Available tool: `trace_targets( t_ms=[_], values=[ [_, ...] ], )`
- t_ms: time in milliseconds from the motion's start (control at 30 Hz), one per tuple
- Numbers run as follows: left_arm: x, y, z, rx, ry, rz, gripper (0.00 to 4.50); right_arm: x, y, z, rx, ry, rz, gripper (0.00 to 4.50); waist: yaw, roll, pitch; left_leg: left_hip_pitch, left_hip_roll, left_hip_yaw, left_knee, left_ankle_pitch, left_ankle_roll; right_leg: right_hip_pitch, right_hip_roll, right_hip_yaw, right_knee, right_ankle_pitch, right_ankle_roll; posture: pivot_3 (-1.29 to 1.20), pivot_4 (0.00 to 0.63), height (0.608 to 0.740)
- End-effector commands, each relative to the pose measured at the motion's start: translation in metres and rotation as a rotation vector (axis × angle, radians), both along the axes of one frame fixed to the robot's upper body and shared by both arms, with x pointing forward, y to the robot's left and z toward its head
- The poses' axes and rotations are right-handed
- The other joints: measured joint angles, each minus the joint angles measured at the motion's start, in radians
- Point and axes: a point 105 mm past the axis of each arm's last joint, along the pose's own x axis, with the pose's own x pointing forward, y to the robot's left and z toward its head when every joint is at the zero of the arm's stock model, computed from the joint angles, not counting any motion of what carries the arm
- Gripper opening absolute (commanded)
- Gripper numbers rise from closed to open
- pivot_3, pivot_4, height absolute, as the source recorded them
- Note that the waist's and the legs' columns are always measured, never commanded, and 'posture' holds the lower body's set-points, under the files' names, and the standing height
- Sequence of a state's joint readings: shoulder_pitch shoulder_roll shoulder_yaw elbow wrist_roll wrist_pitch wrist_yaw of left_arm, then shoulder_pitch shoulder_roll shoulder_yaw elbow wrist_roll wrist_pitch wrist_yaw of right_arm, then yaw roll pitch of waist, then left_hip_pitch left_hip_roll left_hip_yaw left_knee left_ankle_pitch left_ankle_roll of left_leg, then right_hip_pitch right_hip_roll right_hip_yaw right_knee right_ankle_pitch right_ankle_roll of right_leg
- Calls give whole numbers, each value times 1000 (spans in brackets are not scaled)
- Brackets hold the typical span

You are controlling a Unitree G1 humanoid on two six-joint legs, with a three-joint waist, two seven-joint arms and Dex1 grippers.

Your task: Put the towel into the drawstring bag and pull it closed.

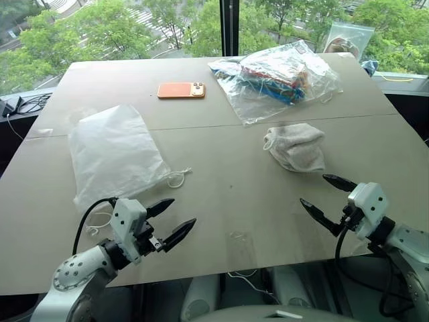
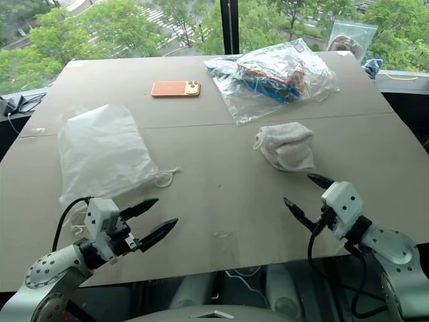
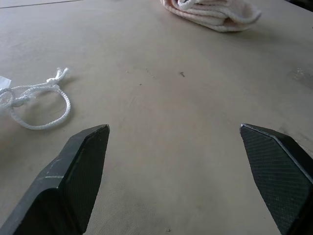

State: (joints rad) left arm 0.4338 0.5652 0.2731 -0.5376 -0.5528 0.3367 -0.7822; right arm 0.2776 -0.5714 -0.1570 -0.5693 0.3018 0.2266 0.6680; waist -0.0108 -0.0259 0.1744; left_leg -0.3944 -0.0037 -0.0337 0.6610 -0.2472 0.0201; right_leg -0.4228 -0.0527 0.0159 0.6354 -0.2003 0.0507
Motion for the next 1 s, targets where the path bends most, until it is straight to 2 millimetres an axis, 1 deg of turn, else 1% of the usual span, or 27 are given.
trace_targets(
  t_ms=[33, 67, 100, 133, 200, 267, 300, 400, 433, 500, 567, 633, 733, 933, 1000],
  values=[
    [20, 21, 12, 98, -134, 159, 4417, -6, 22, 23, 19, -94, 137, 4453, 0, 0, 0, 0, 0, 0, 0, 0, 0, 0, 0, 0, 0, 0, 0, 0, 150, 740],
    [31, 39, 18, 172, -220, 276, 4417, -15, 40, 34, 34, -130, 253, 4453, 0, 2, 1, 0, 0, 0, 0, 0, 0, 0, 0, 0, 0, 0, 0, 0, 150, 740],
    [37, 52, 23, 216, -280, 353, 4417, -22, 52, 41, 46, -150, 338, 4453, 0, 4, 2, 0, 0, 0, 0, 0, 0, 0, 0, 0, -1, 0, 0, 0, 150, 740],
    [41, 61, 27, 257, -328, 416, 4417, -29, 59, 45, 51, -153, 406, 4453, 0, 4, 3, 1, 0, 0, 0, 0, 0, 0, 1, 0, 0, 0, 0, 0, 150, 740],
    [42, 72, 31, 371, -396, 488, 4417, -36, 64, 44, 37, -134, 480, 4453, -1, 1, 1, 1, 4, -1, 1, 0, 0, 1, 5, -1, 0, 0, 0, 0, 150, 740],
    [40, 91, 32, 559, -449, 620, 4417, -42, 66, 41, 19, -111, 538, 4453, 0, 1, 0, 2, 4, -1, 0, 0, -1, 2, 5, -1, -1, 0, 0, 0, 150, 740],
    [38, 94, 32, 619, -468, 639, 4417, -44, 66, 40, 14, -102, 552, 4453, 0, 1, 0, 1, 4, 0, 0, -1, -1, 2, 5, -1, -2, 0, 0, 0, 150, 740],
    [26, 93, 29, 747, -516, 572, 4417, -48, 65, 36, -1, -74, 585, 4453, 1, 0, 0, 0, 4, 1, 0, -3, 0, 2, 4, 0, -7, 1, 0, 0, 150, 740],
    [22, 96, 27, 799, -526, 578, 4417, -49, 65, 35, -2, -66, 589, 4453, 2, -1, 0, -1, 4, 1, 0, -4, 1, 3, 4, -1, -8, 1, 0, 0, 150, 740],
    [16, 103, 19, 882, -516, 551, 4417, -49, 66, 33, 0, -59, 584, 4453, 5, -1, 0, -1, 5, 1, 0, -4, 1, 3, 3, -1, -9, 1, 0, 0, 150, 740],
    [16, 107, 14, 966, -541, 528, 4417, -49, 67, 31, -4, -62, 571, 4453, 9, 0, 0, -1, 5, 0, 0, -5, 1, 2, 3, -1, -9, 0, 0, 0, 150, 740],
    [19, 114, 10, 1015, -548, 545, 4417, -48, 68, 29, -2, -60, 564, 4453, 12, -1, 0, -1, 5, 0, 0, -5, 1, 2, 3, -2, -8, 0, 0, 0, 150, 740],
    [29, 117, 9, 1051, -568, 541, 4417, -45, 66, 27, 1, -58, 544, 4453, 22, -1, -1, -1, 5, 0, 0, -5, 1, 3, 3, -3, -8, 0, 0, 0, 150, 740],
    [46, 115, 10, 1058, -598, 542, 4417, -43, 66, 24, 5, -58, 518, 4453, 25, -1, -1, -1, 5, 1, 0, -5, 1, 3, 3, -3, -8, 1, -1, 0, 150, 740],
    [52, 115, 11, 1067, -602, 540, 4417, -43, 65, 23, 5, -56, 508, 4453, 25, -1, -1, -1, 5, 1, 0, -5, 0, 3, 3, -3, -8, 3, -4, 0, 150, 740]
  ],
)
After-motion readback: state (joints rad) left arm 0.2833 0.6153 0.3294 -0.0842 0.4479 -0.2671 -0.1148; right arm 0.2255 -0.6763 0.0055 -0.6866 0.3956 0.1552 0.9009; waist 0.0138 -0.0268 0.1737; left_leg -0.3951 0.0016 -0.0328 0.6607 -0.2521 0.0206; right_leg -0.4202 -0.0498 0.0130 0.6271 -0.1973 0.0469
